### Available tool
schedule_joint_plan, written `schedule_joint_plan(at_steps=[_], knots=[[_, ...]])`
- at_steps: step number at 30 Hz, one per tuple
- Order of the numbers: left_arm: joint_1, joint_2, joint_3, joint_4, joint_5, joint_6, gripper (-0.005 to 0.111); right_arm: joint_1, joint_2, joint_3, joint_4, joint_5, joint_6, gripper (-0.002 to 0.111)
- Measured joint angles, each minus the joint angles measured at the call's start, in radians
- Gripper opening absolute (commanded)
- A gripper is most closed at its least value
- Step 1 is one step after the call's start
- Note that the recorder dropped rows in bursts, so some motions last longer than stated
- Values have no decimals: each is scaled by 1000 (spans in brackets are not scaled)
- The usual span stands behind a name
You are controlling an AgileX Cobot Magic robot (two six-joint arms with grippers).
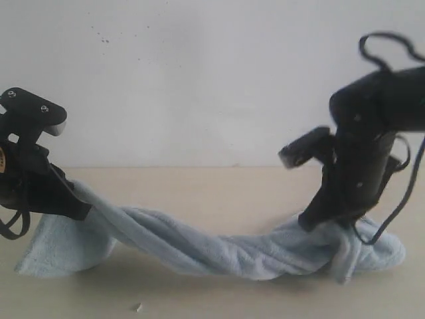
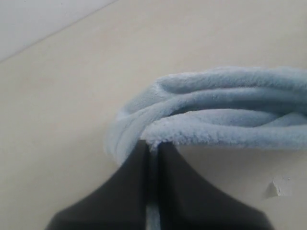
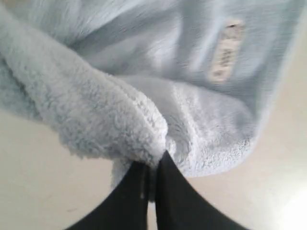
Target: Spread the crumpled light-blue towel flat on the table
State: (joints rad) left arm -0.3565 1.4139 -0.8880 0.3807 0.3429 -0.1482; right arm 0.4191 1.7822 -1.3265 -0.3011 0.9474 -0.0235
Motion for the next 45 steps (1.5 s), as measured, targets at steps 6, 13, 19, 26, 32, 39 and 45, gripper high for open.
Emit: schedule_joint_plan(at_steps=[6,13,19,26,32,39,45], knots=[[0,0,0,0,0,0,4,0,-220,-72,-62,35,-60,0],[0,0,0,0,0,0,4,0,-180,-80,-112,-62,-159,3],[0,0,0,0,0,0,4,-4,28,-80,-120,-74,-97,32],[0,0,0,0,0,8,4,-10,156,-80,-125,-136,-8,43],[0,0,4,0,0,10,4,-10,115,-80,-126,-119,62,43],[0,0,24,0,-9,10,4,-10,-61,-80,47,34,10,43],[0,0,24,0,-23,10,4,-10,-43,-8,265,73,-126,43]])
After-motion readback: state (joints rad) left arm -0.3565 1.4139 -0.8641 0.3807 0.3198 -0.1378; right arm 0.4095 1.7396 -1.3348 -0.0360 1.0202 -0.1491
